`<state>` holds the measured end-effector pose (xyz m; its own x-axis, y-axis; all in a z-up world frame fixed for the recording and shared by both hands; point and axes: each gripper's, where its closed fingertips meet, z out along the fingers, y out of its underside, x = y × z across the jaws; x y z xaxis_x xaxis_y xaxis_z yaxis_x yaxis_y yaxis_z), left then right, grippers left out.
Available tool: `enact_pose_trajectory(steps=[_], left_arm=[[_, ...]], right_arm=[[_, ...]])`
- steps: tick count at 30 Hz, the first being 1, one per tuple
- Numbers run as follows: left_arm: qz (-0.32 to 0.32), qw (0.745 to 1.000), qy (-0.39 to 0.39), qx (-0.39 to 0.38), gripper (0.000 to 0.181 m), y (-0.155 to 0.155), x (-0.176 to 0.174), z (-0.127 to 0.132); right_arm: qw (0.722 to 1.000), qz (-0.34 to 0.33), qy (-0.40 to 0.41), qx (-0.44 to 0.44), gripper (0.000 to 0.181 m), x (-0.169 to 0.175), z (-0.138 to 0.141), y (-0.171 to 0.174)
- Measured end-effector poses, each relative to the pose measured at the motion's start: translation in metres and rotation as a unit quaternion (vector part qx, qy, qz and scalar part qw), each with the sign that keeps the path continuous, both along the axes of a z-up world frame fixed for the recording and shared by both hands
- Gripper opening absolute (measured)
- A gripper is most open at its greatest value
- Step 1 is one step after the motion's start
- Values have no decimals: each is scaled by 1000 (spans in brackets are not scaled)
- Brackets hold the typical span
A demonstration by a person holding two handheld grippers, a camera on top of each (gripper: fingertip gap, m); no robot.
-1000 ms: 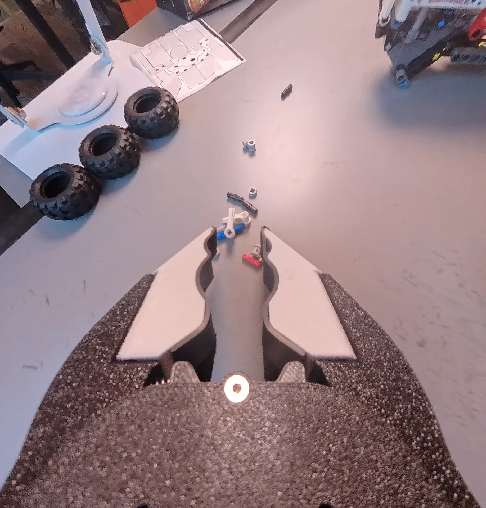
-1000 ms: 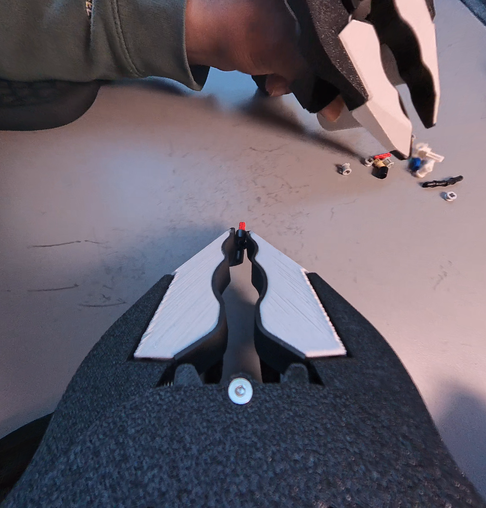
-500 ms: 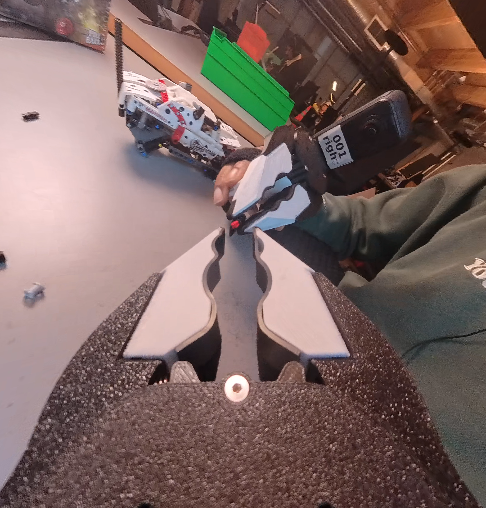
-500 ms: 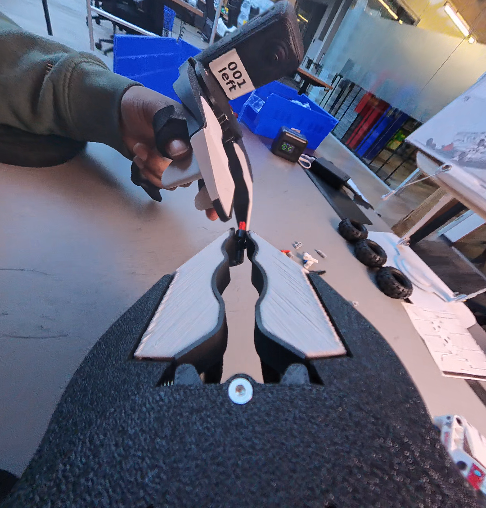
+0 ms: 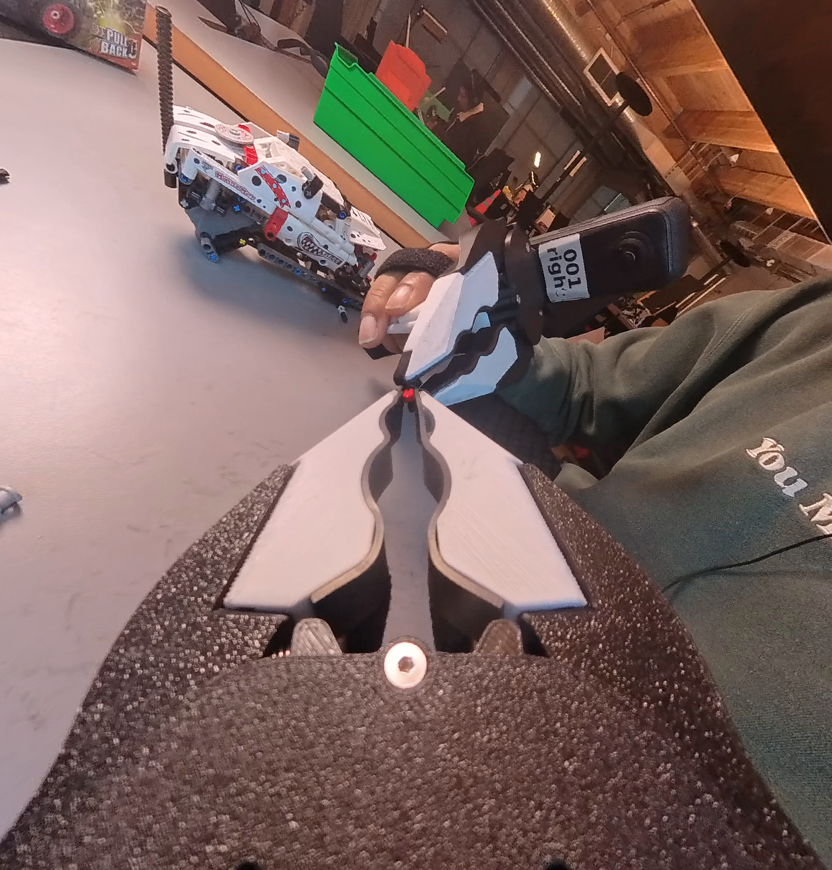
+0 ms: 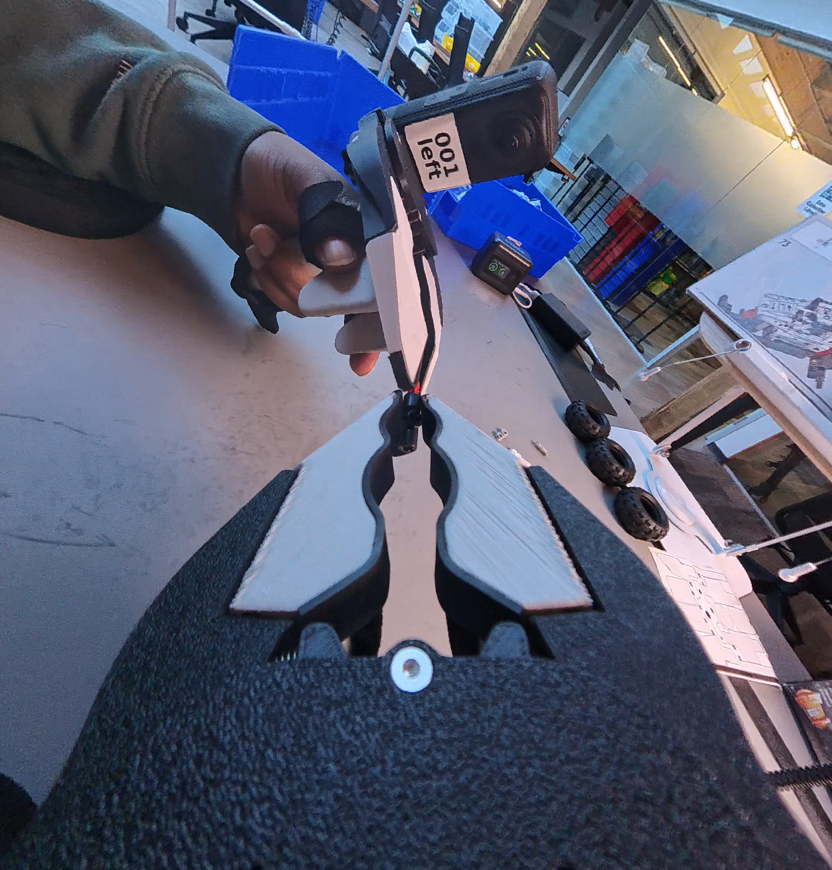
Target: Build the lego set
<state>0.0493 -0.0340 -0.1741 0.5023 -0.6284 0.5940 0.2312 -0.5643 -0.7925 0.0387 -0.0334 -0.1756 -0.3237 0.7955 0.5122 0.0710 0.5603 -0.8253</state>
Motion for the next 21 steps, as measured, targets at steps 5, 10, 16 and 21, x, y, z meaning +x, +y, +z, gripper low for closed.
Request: enact_pose_trajectory(steps=[5,10,16,21], left_arm=[[-2,1000,11,15,2,-1,1,1],[3,999,11,52,1,-2,0,12],[4,996,50,79,1,-4,1,14],[6,991,78,106,0,-4,2,19]], right_arm=[[1000,-2,3,18,6,0,0,-1],[1000,-6,3,-31,16,0,5,2],[996,14,-6,-84,6,2,11,-3],[990,38,-18,-132,6,4,17,-3]])
